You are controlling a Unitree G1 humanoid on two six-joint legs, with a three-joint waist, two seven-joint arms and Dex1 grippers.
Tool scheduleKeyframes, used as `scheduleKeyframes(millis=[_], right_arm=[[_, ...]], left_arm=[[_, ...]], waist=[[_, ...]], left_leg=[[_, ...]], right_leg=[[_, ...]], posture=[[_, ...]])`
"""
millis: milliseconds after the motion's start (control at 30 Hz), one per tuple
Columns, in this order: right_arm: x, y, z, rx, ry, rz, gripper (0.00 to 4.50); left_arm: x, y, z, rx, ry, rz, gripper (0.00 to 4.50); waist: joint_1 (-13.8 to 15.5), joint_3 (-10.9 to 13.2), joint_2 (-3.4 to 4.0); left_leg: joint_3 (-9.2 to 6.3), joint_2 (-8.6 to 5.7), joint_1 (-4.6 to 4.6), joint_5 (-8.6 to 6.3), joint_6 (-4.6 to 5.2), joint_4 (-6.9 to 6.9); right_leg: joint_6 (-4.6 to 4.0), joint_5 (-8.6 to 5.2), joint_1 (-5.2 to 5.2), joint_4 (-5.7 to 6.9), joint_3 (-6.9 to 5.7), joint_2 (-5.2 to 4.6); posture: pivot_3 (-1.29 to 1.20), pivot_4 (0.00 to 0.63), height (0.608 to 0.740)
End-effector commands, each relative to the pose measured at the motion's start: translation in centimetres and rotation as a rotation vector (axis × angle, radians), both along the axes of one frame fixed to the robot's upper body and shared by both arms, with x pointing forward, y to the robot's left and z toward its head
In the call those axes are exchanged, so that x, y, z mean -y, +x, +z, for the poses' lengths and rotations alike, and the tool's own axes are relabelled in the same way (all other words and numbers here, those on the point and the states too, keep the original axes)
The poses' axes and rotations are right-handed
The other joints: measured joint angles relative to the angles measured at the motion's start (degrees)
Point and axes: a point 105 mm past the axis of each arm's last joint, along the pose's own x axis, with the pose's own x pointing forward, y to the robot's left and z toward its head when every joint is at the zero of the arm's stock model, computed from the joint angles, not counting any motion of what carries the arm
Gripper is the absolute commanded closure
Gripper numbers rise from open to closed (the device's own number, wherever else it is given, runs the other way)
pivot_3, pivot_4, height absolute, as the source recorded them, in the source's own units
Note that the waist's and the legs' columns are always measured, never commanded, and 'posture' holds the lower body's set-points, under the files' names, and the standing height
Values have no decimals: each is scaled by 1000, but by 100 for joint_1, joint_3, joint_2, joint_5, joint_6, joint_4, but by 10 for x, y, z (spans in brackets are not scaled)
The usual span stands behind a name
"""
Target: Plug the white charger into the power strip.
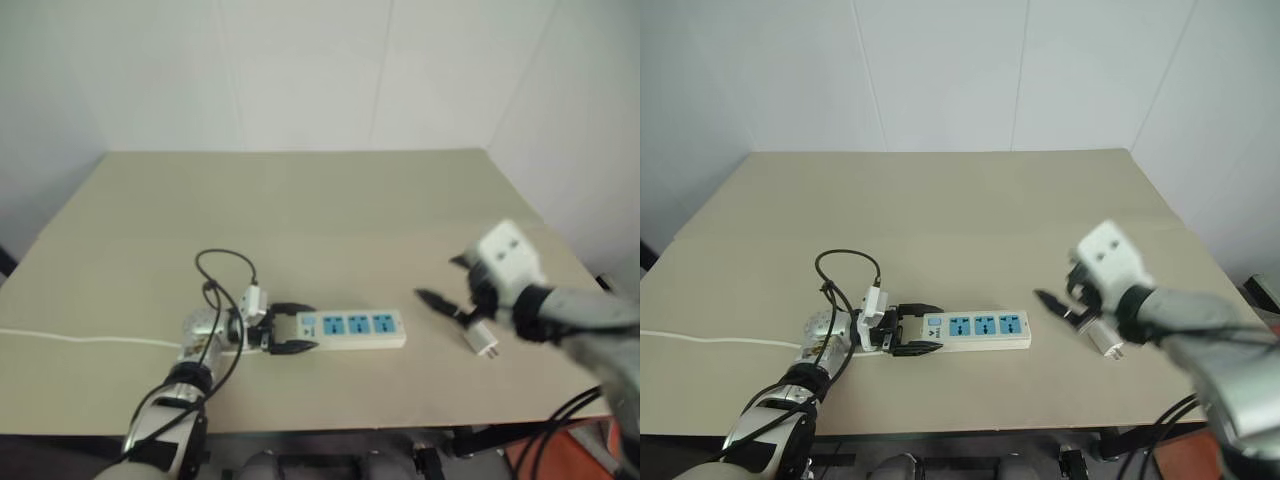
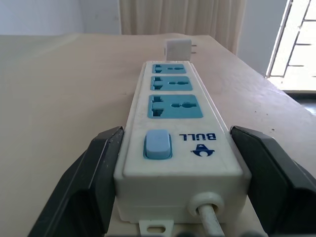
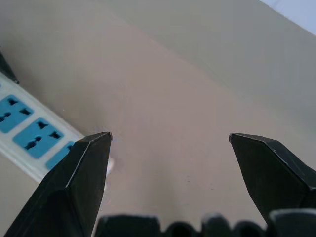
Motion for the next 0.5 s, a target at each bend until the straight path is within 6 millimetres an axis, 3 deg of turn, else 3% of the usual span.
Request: scheduleKeyframes(millis=[33,267,500], right_arm=[[21,3,-5,-231,8,-89,0],[59,13,-25,-492,-50,-254,0],[59,13,-35,-616,-107,-228,0]], left_arm=[[2,-4,-6,-7,85,-64,1261],[9,-2,-2,22,83,-82,1261],[15,-6,-8,21,66,-81,1261]], waist=[[14,-1,2],[8,-1,2],[23,-1,4]], left_leg=[[0,2,-1,0,0,-3],[12,-4,-19,-1,2,-20],[12,-6,-24,-1,1,-18]], right_leg=[[-3,-1,-2,-1,0,0],[-4,-8,-19,-14,3,-11],[-2,-9,-27,-10,3,-12]], posture=[[0,150,740],[0,150,740],[0,150,740]])
